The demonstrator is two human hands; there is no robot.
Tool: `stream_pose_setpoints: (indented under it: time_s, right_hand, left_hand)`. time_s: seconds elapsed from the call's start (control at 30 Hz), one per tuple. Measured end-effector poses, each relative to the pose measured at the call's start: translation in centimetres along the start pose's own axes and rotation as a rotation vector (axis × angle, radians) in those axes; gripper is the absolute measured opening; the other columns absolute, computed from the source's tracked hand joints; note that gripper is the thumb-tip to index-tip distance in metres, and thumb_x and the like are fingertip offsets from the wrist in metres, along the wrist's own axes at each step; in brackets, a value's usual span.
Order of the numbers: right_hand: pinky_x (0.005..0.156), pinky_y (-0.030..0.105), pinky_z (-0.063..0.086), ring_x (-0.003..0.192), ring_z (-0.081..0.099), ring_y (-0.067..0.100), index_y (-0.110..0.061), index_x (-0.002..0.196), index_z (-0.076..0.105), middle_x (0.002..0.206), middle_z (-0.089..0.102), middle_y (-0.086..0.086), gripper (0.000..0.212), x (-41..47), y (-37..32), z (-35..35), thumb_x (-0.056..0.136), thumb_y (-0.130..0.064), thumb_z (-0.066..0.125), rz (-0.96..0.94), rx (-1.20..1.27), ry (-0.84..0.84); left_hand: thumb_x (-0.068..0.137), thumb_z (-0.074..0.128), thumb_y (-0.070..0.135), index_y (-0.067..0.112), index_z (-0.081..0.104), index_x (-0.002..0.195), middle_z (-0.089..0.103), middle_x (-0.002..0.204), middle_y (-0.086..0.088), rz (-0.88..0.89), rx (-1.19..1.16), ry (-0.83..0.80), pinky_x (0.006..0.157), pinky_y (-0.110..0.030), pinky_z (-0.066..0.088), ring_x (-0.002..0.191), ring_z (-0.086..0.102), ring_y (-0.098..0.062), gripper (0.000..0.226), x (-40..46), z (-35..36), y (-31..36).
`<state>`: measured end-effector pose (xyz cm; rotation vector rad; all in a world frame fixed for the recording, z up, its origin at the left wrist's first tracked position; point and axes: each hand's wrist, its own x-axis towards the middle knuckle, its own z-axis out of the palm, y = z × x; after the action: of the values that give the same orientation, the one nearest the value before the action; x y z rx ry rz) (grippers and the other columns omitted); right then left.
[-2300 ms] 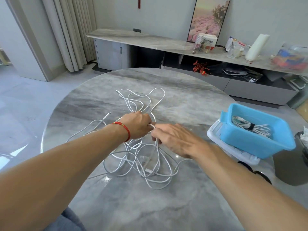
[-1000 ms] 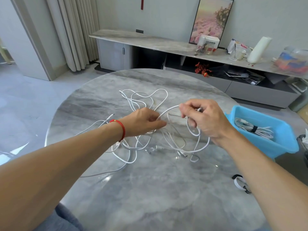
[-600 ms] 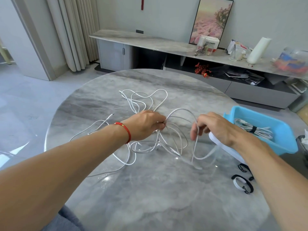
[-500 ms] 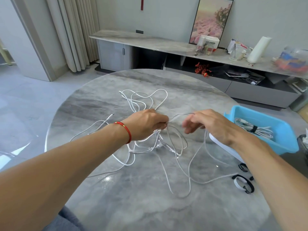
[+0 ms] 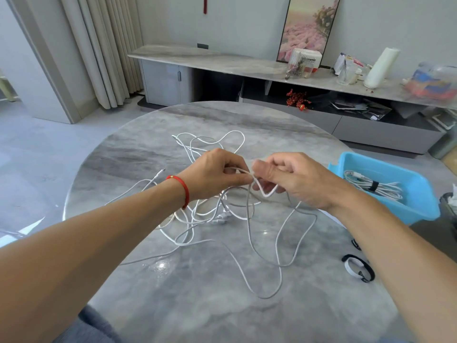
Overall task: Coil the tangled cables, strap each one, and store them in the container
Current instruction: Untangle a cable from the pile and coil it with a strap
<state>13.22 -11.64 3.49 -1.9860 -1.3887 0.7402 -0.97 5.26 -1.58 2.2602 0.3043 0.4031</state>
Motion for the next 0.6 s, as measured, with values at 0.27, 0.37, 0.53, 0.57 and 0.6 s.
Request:
stream_pose_setpoints:
  time_s: [0.27, 0.37, 0.53, 0.57, 0.6]
  right_hand:
    - [0.072, 0.026, 0.05, 0.066, 0.059, 0.007, -0.021, 0.091, 0.079, 0.069, 0.069, -0.007, 0.009, 0.9, 0.5, 1.1, 0.092, -0.014, 0.075, -0.004, 0.163, 0.322]
    - [0.076, 0.032, 0.052, 0.067, 0.058, 0.012, -0.011, 0.091, 0.077, 0.067, 0.067, -0.004, 0.012, 0.9, 0.3, 1.0, 0.095, -0.005, 0.068, 0.133, 0.554, 0.297]
    - [0.076, 0.027, 0.047, 0.076, 0.063, 0.015, -0.01, 0.085, 0.074, 0.077, 0.075, -0.002, 0.011, 0.9, 1.3, 0.5, 0.095, -0.01, 0.069, 0.211, 0.376, 0.386]
    - [0.072, 0.026, 0.047, 0.075, 0.063, 0.017, -0.013, 0.086, 0.074, 0.079, 0.077, -0.002, 0.011, 0.7, 1.4, 0.5, 0.095, -0.014, 0.069, 0.201, 0.221, 0.369]
    - [0.068, 0.027, 0.047, 0.073, 0.063, 0.02, -0.016, 0.088, 0.075, 0.078, 0.078, -0.002, 0.01, 0.5, 1.5, 0.7, 0.096, -0.019, 0.069, 0.197, 0.103, 0.336]
  left_hand:
    - [0.09, 0.073, 0.021, 0.013, 0.073, 0.088, 0.073, 0.079, -0.009, -0.075, -0.1, -0.068, 0.078, -0.048, 0.057, 0.072, 0.067, -0.017, 0.008, 0.0, 0.3, -0.7]
    - [0.095, 0.067, 0.02, 0.009, 0.072, 0.091, 0.075, 0.09, -0.013, -0.156, -0.133, -0.126, 0.088, -0.051, 0.055, 0.082, 0.069, -0.026, 0.013, -0.1, 0.3, -1.4]
    - [0.103, 0.052, 0.032, 0.011, 0.071, 0.078, 0.072, 0.066, -0.005, -0.195, -0.027, 0.072, 0.072, -0.042, 0.058, 0.061, 0.065, -0.024, 0.037, 0.0, 0.0, -1.4]
    - [0.103, 0.051, 0.034, 0.013, 0.071, 0.077, 0.07, 0.062, -0.004, -0.2, -0.04, 0.114, 0.07, -0.041, 0.055, 0.057, 0.062, -0.02, 0.039, 0.1, -0.3, -1.2]
    - [0.104, 0.049, 0.036, 0.013, 0.07, 0.078, 0.067, 0.059, -0.004, -0.213, -0.08, 0.123, 0.068, -0.041, 0.053, 0.054, 0.06, -0.017, 0.04, 0.1, -0.4, -1.0]
